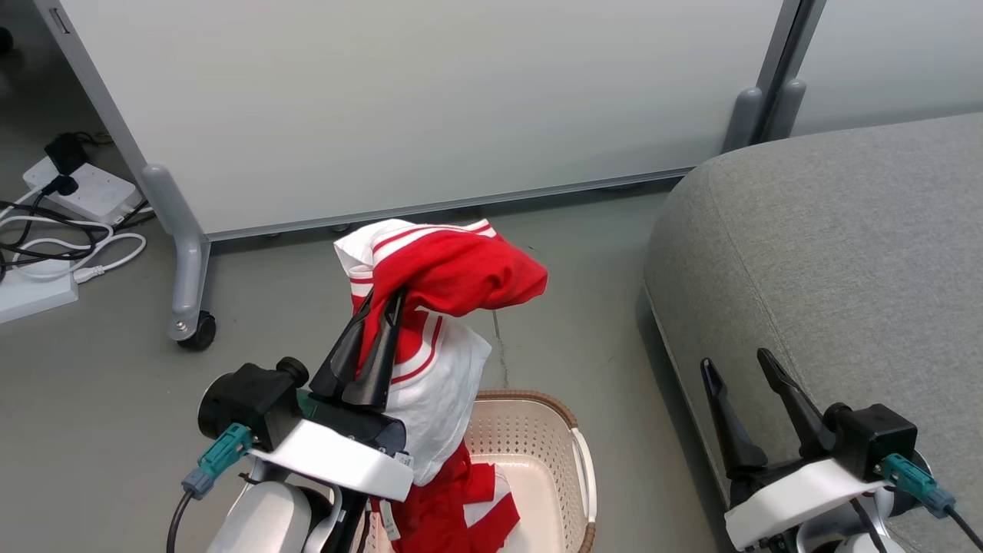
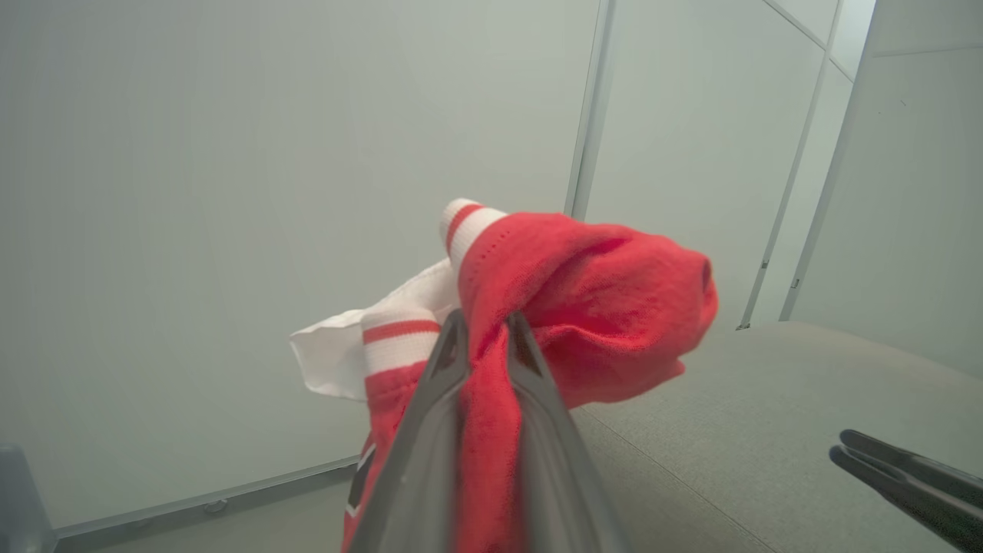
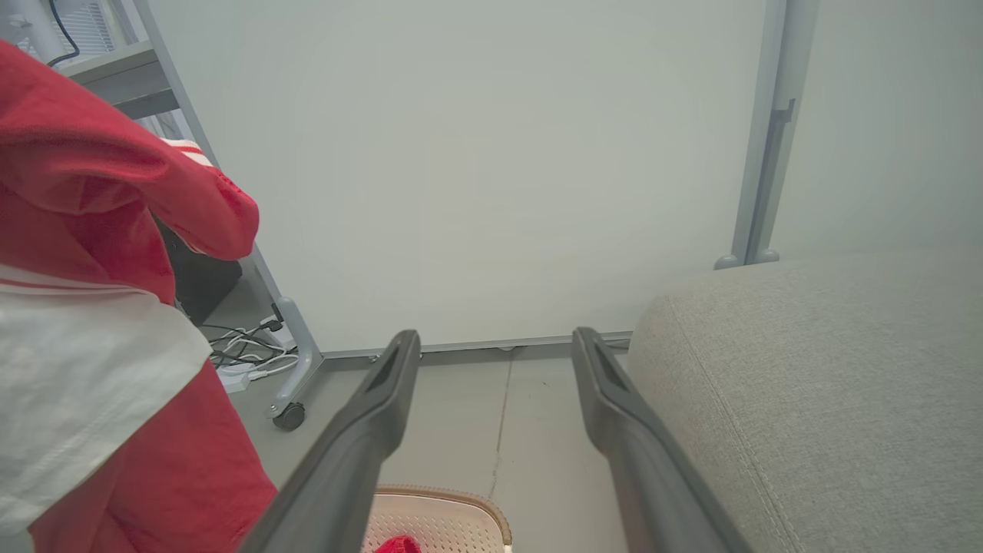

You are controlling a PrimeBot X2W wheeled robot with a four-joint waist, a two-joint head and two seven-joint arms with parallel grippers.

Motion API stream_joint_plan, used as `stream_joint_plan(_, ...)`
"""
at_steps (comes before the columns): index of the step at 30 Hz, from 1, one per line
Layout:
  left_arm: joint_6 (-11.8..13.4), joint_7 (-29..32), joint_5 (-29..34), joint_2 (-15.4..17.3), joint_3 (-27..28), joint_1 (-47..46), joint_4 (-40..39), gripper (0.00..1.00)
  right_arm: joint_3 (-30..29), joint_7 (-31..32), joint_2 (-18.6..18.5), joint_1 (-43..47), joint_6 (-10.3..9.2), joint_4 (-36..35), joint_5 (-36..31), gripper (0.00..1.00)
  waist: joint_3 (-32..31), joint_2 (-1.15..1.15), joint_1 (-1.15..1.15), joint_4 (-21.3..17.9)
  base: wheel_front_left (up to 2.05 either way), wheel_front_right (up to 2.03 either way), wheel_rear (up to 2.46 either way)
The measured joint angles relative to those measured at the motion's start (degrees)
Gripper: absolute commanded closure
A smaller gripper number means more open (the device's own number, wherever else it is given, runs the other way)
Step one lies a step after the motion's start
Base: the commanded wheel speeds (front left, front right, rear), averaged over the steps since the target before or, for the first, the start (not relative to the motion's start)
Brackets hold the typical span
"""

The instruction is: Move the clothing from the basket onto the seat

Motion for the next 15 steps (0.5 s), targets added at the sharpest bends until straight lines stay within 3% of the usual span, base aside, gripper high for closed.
stream_joint_plan(8,0.04,0.00,-0.03,0.10,-0.36,-0.07,0.14,1.00,5.15,-0.23,-0.02,-2.28,0.00,-1.93,1.43,0.00,0.09,0.00,0.00,0.39,0.00,0.00,0.00)
stream_joint_plan(15,0.08,0.07,-0.34,0.04,-1.20,-1.18,0.14,1.00,18.83,0.34,0.01,-7.88,0.00,-3.03,4.58,0.00,0.69,0.00,0.00,1.22,0.00,0.00,0.00)
